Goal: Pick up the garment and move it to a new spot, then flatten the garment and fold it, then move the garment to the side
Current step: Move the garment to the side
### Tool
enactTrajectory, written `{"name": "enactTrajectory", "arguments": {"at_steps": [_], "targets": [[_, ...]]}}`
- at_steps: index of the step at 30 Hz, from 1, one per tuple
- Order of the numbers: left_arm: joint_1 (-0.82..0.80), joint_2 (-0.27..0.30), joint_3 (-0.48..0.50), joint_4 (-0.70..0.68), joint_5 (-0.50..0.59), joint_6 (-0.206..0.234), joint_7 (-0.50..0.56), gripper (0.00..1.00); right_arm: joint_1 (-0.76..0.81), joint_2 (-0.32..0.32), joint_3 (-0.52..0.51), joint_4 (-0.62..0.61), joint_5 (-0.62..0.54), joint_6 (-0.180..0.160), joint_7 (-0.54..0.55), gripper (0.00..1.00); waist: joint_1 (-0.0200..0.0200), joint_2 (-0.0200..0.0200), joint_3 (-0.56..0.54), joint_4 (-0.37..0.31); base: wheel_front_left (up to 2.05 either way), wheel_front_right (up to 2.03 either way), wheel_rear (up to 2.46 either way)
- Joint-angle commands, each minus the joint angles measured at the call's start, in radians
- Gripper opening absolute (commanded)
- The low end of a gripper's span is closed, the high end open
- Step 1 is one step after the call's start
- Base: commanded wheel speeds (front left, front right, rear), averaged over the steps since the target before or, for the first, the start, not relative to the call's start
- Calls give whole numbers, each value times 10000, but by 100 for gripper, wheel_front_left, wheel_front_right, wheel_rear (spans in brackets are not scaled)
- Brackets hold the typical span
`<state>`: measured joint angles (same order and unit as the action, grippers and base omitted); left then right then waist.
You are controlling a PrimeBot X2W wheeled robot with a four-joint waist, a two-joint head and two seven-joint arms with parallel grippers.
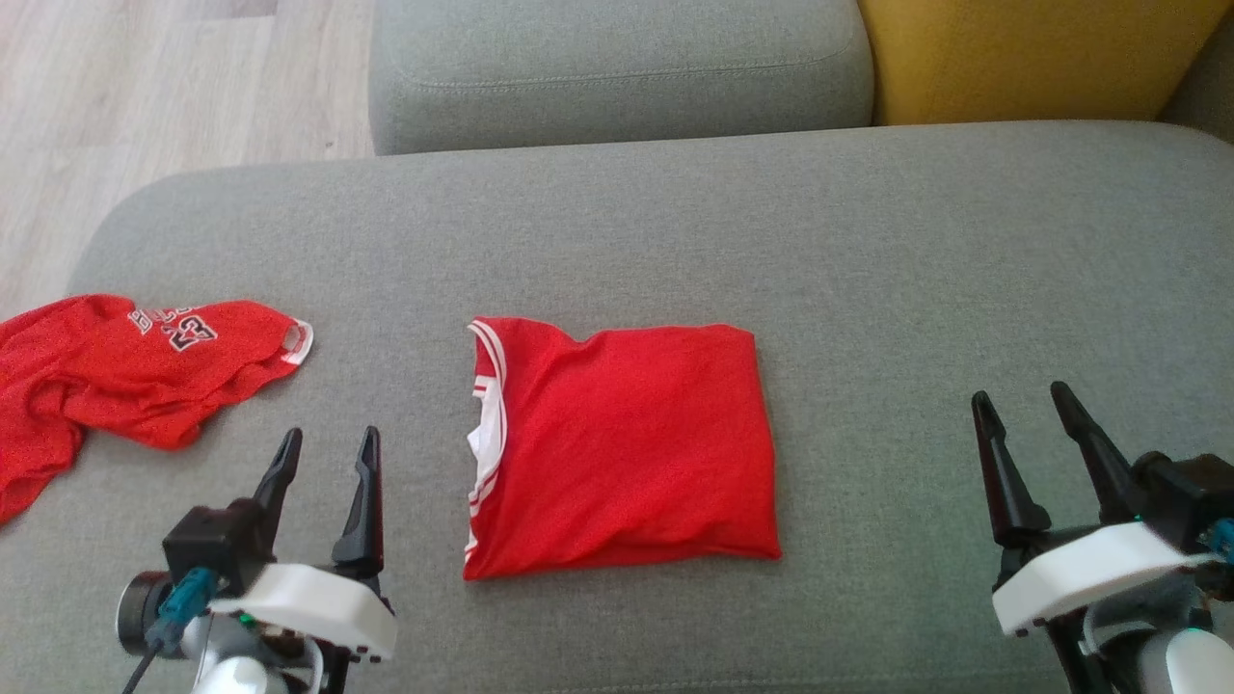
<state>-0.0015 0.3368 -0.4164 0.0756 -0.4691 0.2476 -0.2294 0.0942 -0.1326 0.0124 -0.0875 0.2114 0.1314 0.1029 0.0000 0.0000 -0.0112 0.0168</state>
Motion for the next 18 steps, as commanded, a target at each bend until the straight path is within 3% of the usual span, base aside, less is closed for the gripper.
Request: {"name": "enactTrajectory", "arguments": {"at_steps": [1, 10, 18], "targets": [[-504, 248, 358, -234, -48, 39, -79, 100, -397, -105, 203, -298, 51, -7, -77, 100, 0, 0, 4, 4, 0, 0, 0], [-853, 234, 266, -300, -2, -1, -62, 100, -783, -157, 654, 76, 207, -7, 81, 100, 0, 0, 416, 205, 0, 0, 0], [-1651, 4, 105, -272, 144, -187, -140, 100, -1954, -256, 2149, 1769, 625, -7, 503, 100, 0, 0, 1359, 769, 0, 0, 0]]}}
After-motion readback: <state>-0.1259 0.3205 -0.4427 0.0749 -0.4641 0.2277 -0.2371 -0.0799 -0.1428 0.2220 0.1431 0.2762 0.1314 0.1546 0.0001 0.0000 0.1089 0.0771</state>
